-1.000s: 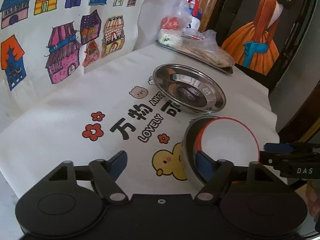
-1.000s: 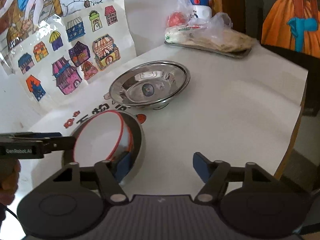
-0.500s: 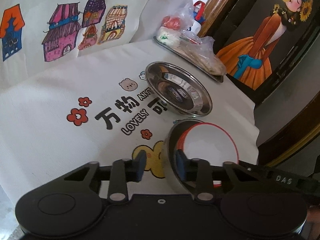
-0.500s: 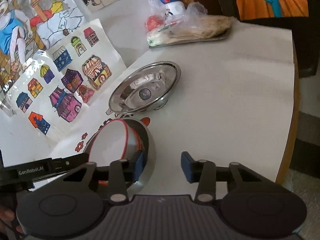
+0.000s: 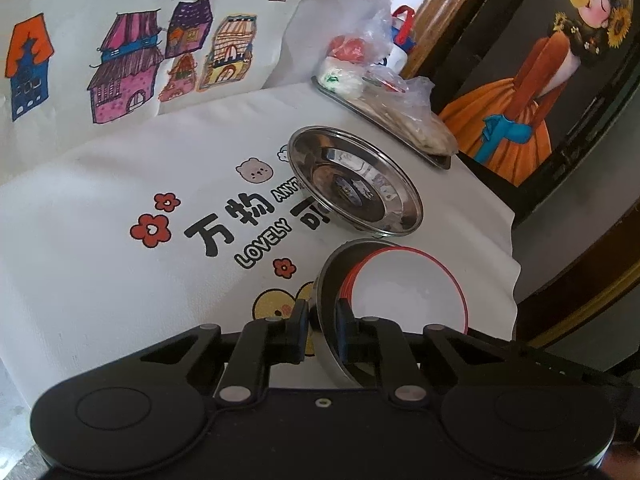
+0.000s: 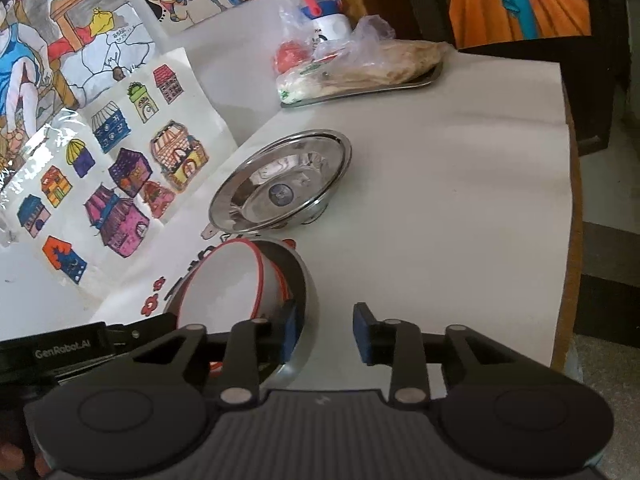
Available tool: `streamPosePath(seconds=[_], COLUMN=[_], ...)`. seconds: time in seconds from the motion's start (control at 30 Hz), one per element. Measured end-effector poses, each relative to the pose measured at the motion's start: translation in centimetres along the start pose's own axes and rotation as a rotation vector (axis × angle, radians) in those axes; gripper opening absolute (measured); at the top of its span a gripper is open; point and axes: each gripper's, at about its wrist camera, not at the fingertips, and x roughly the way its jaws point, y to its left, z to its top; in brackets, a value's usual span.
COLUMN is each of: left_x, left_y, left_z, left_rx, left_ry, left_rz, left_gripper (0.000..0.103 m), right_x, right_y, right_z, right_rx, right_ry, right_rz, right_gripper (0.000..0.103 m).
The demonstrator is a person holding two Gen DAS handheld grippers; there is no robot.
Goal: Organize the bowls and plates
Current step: 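Lift the steel bowl stack with both tools and carry it over the steel plate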
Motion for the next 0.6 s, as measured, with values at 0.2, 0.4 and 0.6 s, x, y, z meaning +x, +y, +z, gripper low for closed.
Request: streamPosePath(seconds=[0.2,0.4,0.6], left_x=[-0.2,-0.4,-0.4], left_y=[-0.4,-1.7,-1.5], left_z=[-0.8,-1.8,-1.9], left_rx=[-0.014,0.048,0.033], left_ry=[-0.040,-0.095,-0.101], left_rz=[0.025,0.084,0.085], left_gripper=[0.015,0.013,0.013], right_x=[-0.4,-0.5,-0.5], right_y=[0.4,0.8,0.5], right_z=[-0.9,-1.5,-1.7], right_rx=[0.008,0.020,0.050], right_ry=[-0.047,-0.085,-0.095], right_rz=[-0.017,-0.018,0.014], right_gripper=[0.032,0.024,0.014])
